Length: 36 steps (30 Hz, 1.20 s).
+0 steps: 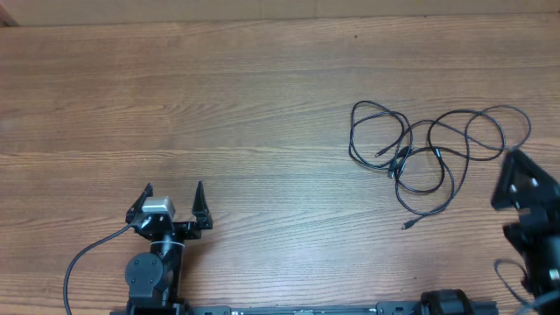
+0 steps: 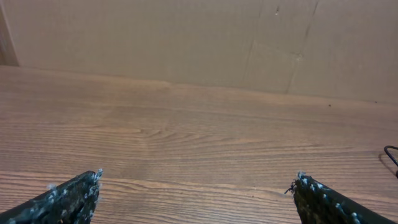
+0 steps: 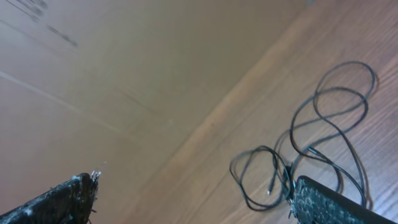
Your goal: Untangle cables
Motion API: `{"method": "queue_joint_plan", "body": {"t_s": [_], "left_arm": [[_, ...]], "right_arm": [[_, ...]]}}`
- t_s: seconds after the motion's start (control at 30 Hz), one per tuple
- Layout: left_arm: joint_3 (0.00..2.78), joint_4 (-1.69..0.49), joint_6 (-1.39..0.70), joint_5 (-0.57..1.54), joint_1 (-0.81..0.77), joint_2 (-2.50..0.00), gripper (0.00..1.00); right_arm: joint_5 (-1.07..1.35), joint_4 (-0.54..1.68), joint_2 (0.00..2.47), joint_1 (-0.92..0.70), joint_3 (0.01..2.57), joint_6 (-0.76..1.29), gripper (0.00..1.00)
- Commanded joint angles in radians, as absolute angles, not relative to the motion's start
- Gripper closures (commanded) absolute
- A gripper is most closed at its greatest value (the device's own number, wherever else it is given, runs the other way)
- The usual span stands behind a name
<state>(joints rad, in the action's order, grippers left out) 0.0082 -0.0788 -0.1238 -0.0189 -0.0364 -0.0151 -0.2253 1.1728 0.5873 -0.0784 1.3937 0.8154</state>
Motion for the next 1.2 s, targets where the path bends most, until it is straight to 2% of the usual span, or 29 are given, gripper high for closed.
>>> {"method": "queue_joint_plan", "body": {"t_s": [0.0,0.27,0.5,0.6,0.97,1.17], "left_arm": [[0.006,-0.078,-0.123,-0.009,-0.032,-0.004,0.01],[0.006,-0.078,-0.123,-0.009,-0.032,-0.004,0.00],[0.006,-0.078,-0.123,-0.009,-0.032,-0.004,0.00],[0.006,-0.078,-0.123,-0.009,-0.032,-0.004,0.00],[0.006,-0.078,-0.123,-0.009,-0.032,-0.004,0.00],[0.006,-0.078,-0.123,-0.009,-0.032,-0.004,0.00]], "right_arm": [[-0.251,1.173,0.523,-0.076,1.357,0.815,0.00],[-0.254,1.152,0.310,-0.076,1.129,0.815,0.00],[-0.253,0.967,0.127,-0.078,0.875,0.810,0.00],[-0.254,0.811,0.064,-0.077,0.786,0.797,0.00],[-0.221,-0.021,0.004,-0.077,0.426,0.424,0.00],[-0.154,-0.340,0.004,-0.077,0.228,0.384,0.00]]}}
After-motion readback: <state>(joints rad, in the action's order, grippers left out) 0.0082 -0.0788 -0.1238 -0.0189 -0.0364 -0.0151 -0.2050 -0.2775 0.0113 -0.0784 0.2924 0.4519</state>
